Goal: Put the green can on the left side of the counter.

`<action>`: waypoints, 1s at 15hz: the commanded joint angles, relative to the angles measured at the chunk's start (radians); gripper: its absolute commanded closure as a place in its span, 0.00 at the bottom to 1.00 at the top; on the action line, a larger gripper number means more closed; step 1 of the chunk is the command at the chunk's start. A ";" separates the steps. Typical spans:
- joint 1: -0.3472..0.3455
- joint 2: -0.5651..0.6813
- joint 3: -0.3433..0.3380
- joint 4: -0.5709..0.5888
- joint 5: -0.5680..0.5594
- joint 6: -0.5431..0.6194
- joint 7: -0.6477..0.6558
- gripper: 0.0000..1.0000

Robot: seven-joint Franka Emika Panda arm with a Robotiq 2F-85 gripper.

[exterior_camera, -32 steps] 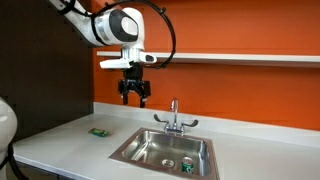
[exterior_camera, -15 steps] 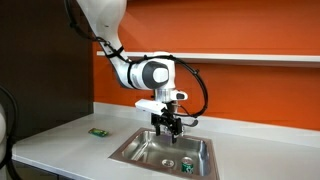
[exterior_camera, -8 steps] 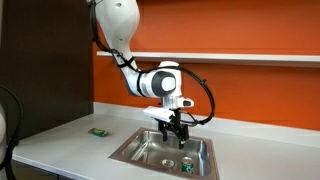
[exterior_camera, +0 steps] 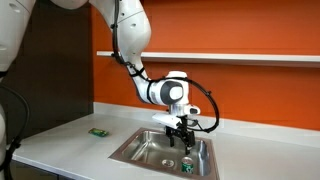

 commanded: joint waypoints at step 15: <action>-0.050 0.205 0.022 0.179 0.070 -0.020 -0.003 0.00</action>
